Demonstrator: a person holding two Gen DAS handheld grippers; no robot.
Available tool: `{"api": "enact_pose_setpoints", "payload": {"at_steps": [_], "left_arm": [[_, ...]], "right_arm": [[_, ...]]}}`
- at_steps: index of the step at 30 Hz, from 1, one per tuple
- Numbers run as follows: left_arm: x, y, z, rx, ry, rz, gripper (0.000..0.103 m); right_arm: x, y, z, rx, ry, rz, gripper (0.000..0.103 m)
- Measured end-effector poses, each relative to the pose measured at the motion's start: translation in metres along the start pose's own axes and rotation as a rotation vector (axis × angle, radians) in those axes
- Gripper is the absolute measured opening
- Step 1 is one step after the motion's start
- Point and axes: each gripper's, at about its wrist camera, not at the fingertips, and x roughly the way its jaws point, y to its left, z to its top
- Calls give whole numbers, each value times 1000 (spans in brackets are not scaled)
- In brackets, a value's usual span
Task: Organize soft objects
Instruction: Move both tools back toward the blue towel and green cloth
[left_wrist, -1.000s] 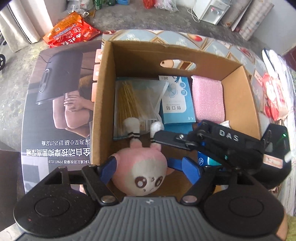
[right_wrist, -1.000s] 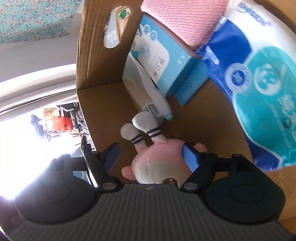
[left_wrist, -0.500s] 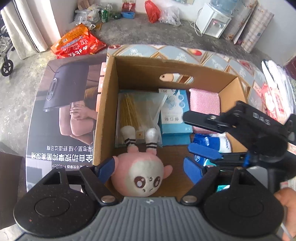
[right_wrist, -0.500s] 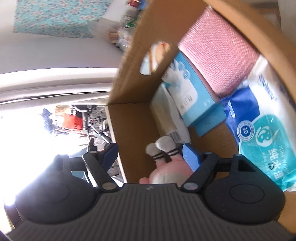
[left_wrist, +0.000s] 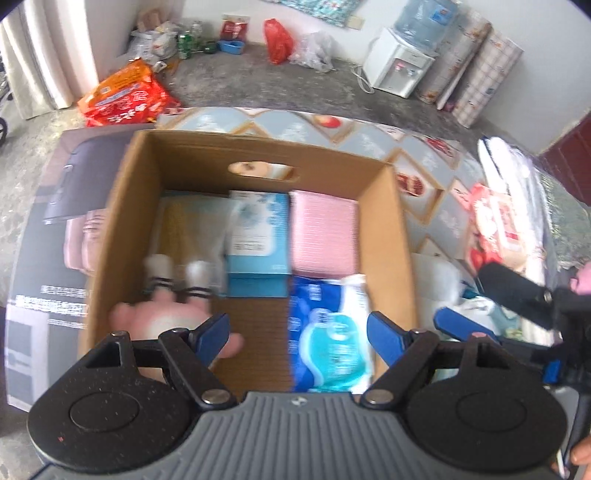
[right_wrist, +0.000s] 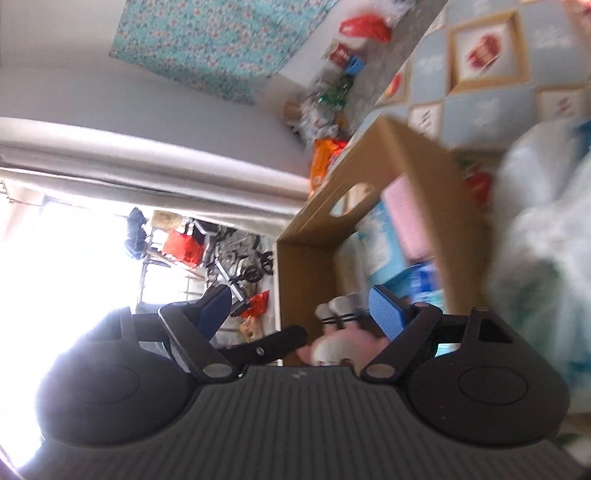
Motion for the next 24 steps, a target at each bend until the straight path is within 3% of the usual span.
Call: {"api": "enact_pose_setpoints", "payload": {"at_steps": [12, 19, 24], "left_arm": [[27, -127, -12, 98, 10, -68, 83], [55, -202, -14, 156, 28, -114, 81], [87, -246, -10, 201, 65, -113, 71]], "right_arm": [[-144, -76, 23, 26, -143, -194, 82], [-202, -109, 47, -121, -160, -376, 82], [-209, -112, 72, -319, -106, -485, 82]]}}
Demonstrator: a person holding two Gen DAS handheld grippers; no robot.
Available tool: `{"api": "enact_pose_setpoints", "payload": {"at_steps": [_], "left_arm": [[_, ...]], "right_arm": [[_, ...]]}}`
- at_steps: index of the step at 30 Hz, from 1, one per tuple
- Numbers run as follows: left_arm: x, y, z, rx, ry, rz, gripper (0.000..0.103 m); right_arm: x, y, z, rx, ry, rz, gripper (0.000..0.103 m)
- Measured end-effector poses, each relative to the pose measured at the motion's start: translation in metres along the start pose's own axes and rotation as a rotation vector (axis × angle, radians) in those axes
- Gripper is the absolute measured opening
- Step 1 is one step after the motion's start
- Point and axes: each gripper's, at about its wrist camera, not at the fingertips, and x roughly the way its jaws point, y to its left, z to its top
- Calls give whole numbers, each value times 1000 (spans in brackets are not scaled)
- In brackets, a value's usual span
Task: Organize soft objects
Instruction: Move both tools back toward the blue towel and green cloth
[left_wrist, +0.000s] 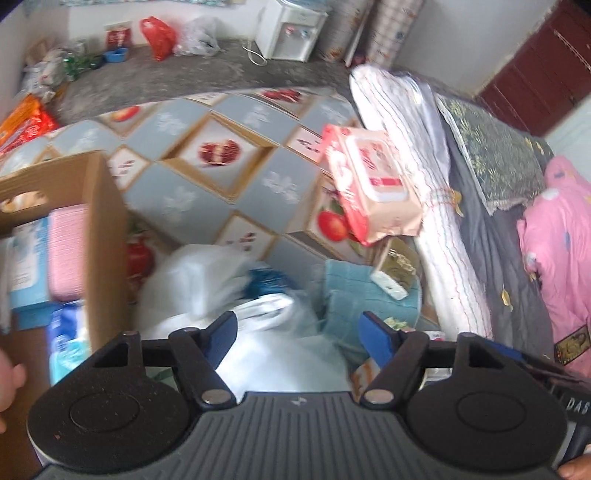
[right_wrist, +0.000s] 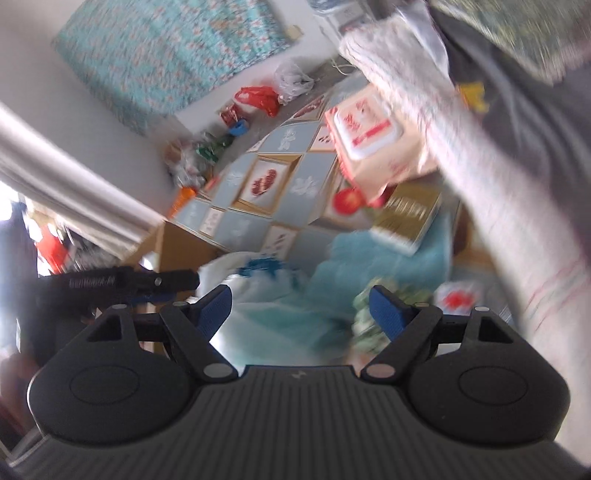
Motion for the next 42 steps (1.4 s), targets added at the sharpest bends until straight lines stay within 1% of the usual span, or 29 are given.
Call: {"api": "enact_pose_setpoints", "payload": {"at_steps": [1, 3, 4, 6, 8, 10, 14, 16, 18, 22, 25, 27, 30, 32, 34, 36, 37, 39, 42], "left_arm": [[9, -5, 3, -5, 20, 2, 66], [26, -16, 9, -9, 52, 2, 62], [34, -20, 11, -12, 63, 5, 61], [51, -28, 16, -11, 98, 8, 61], [71, -33, 22, -23, 151, 14, 61], [87, -38, 26, -44, 190, 5, 61], [114, -41, 34, -112, 259, -15, 64], [126, -41, 37, -148, 289, -17, 67], [138, -40, 40, -179, 321, -1, 67], [153, -42, 42, -191, 335, 21, 66], [158, -41, 45, -202, 340, 23, 66], [159, -40, 47, -211, 336, 17, 66], [156, -38, 49, -237, 338, -1, 66], [153, -36, 51, -252, 330, -19, 66], [149, -34, 53, -268, 323, -35, 69], [143, -32, 55, -282, 312, -50, 71], [140, -31, 55, -289, 308, -57, 74], [136, -30, 56, -306, 303, -74, 74], [134, -30, 56, -345, 310, -110, 77]], "right_arm": [[4, -2, 5, -47, 11, -15, 82], [13, -4, 15, -123, 42, -32, 82], [20, -6, 20, -161, 68, -38, 82], [35, -7, 28, -217, 128, -48, 81], [55, -9, 35, -249, 212, -35, 81], [71, -14, 41, -271, 253, -46, 81], [98, -22, 49, -315, 300, -72, 81], [112, -29, 53, -325, 337, -96, 81], [125, -34, 54, -340, 373, -106, 81], [142, -34, 49, -421, 422, -105, 82], [153, -28, 43, -471, 459, -97, 86], [162, -23, 36, -513, 476, -118, 88], [170, -15, 26, -576, 470, -150, 92], [171, -11, 24, -601, 452, -166, 91], [170, -11, 26, -590, 435, -171, 88], [167, -12, 31, -566, 416, -176, 75], [164, -14, 33, -546, 408, -176, 71], [159, -21, 40, -498, 393, -177, 56], [154, -31, 50, -394, 370, -158, 44]]}}
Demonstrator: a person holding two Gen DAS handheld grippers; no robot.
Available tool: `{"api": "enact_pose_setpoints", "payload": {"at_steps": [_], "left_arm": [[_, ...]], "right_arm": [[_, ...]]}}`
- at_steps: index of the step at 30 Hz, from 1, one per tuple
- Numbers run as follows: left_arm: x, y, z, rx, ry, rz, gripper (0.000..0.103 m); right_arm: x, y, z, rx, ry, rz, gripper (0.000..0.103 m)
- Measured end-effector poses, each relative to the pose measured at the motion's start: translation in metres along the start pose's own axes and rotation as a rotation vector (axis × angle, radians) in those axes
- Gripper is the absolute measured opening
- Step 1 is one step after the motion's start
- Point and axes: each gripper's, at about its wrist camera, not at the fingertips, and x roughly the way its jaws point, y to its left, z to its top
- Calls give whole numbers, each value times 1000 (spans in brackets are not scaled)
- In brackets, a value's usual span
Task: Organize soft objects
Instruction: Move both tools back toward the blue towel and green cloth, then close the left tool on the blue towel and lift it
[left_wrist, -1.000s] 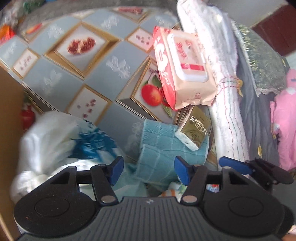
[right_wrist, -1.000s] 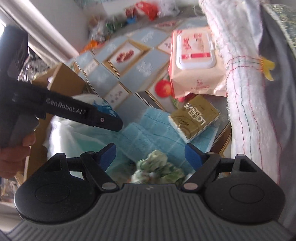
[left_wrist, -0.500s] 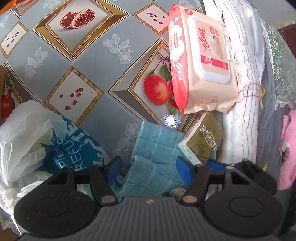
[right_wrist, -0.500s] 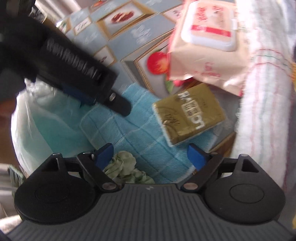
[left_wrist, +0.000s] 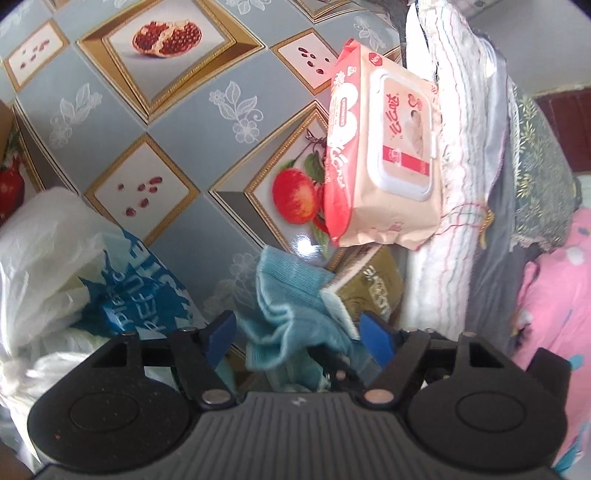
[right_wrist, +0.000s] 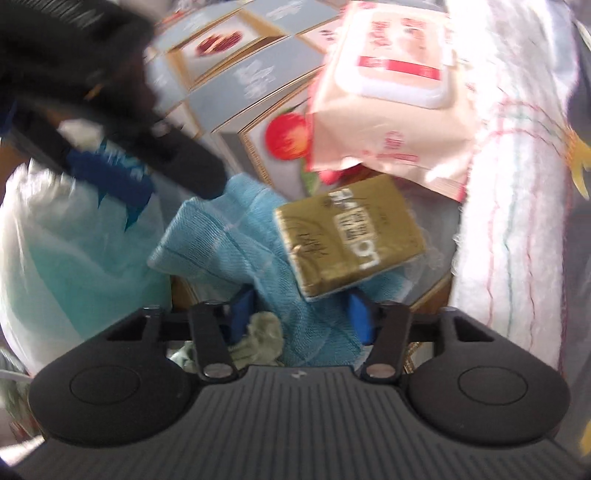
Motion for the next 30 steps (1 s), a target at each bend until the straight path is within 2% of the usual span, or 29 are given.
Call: {"api": "enact_pose_setpoints", "payload": {"at_steps": [3, 5, 6, 7, 11, 15, 17, 20, 21, 22, 25, 26, 29, 30], "left_arm": [[4, -1, 1, -17, 7, -19, 78], [7, -4, 2, -13, 9, -20, 78], [9, -5, 2, -10, 9, -23, 78], [12, -6, 3, -7, 11, -25, 78], [23, -13, 4, 23, 10, -9, 76], [43, -16, 4, 32, 49, 54, 61], [49, -15, 3, 22, 57, 61, 59], [52, -15, 3, 10, 43, 64, 51], [53, -14, 3, 7, 39, 62, 47], [53, -14, 3, 2, 37, 56, 39], [53, -14, 3, 0, 31, 40, 25], [52, -15, 3, 6, 25, 43, 24], [49, -19, 2, 30, 10, 44, 19], [47, -20, 2, 35, 7, 39, 18]], "right_arm": [[-4, -17, -2, 144, -19, 70, 34], [-9, -28, -5, 237, -35, 147, 28], [-12, -30, -7, 264, -46, 172, 21], [-14, -31, -10, 267, -57, 175, 21], [-18, -26, -18, 244, -84, 160, 18], [-13, -28, -25, 258, -90, 166, 17], [-11, -26, -26, 232, -88, 153, 18], [-2, -22, -22, 193, -84, 148, 24], [-2, -20, -21, 177, -86, 140, 28], [0, -18, -21, 161, -85, 135, 30], [5, -13, -20, 113, -91, 108, 38], [6, -10, -20, 96, -100, 102, 40], [6, -3, -21, 49, -119, 72, 39], [5, -1, -22, 34, -125, 65, 28]]}}
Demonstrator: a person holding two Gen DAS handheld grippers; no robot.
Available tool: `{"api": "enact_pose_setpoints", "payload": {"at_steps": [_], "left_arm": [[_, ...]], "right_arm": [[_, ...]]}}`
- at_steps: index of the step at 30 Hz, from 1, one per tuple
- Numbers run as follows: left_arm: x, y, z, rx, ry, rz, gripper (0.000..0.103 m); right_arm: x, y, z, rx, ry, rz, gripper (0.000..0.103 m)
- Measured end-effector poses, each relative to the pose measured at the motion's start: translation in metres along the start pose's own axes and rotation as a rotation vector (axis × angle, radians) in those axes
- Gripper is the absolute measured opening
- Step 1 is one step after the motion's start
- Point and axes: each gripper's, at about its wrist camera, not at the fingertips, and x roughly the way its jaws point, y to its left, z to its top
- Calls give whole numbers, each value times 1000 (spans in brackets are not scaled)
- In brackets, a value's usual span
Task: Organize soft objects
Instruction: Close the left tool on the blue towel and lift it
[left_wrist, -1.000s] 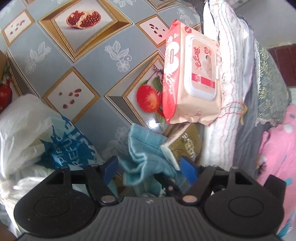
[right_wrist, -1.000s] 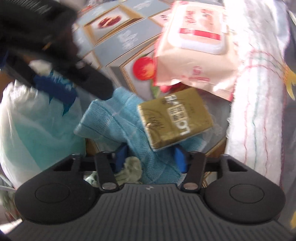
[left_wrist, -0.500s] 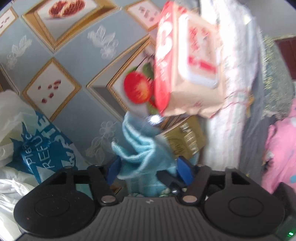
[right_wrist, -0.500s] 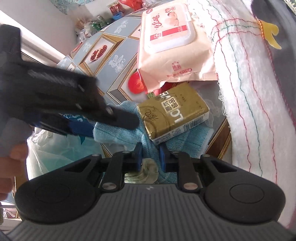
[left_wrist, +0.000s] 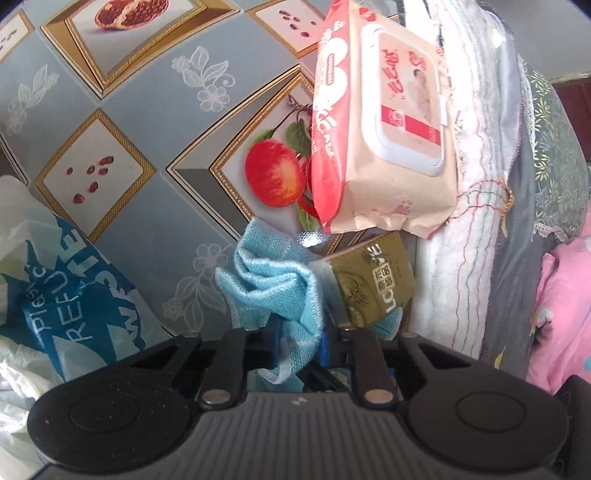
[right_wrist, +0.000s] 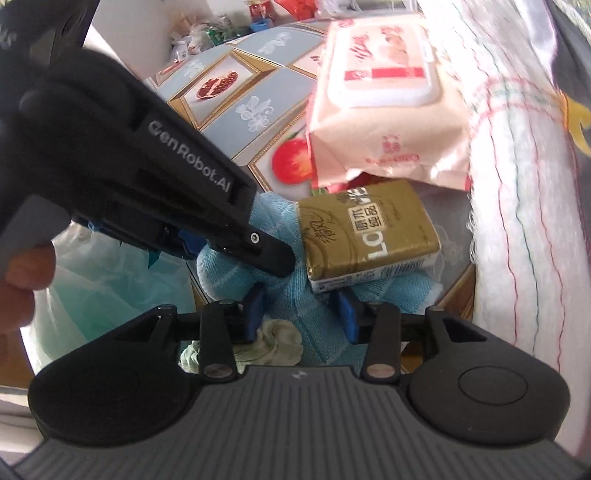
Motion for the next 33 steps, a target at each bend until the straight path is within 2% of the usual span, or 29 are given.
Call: {"api": "enact_pose_setpoints", "payload": {"at_steps": [1, 5, 13, 21, 25, 28, 33], "left_arm": [[-3, 0, -1, 4, -3, -15, 16], [-23, -1, -7, 27, -30, -81, 14], [-87, 1, -18, 72, -127, -249, 14], [-154, 13, -34, 148, -208, -339, 13], [-196, 32, -42, 161, -251, -370, 14], [-232, 53, -49, 156, -281, -383, 14], [-293, 104, -63, 127, -334, -325, 14]], "right_arm": [[-2, 1, -1, -7, -4, 0, 22], [-18, 8, -3, -1, -63, -23, 16], [-71, 38, -6, -16, -228, -102, 14], [-109, 88, 6, -22, -352, -139, 14], [-136, 124, 12, -12, -397, -112, 14], [-147, 160, 18, -5, -414, -58, 14], [-147, 227, 29, 58, -398, 144, 14]]}}
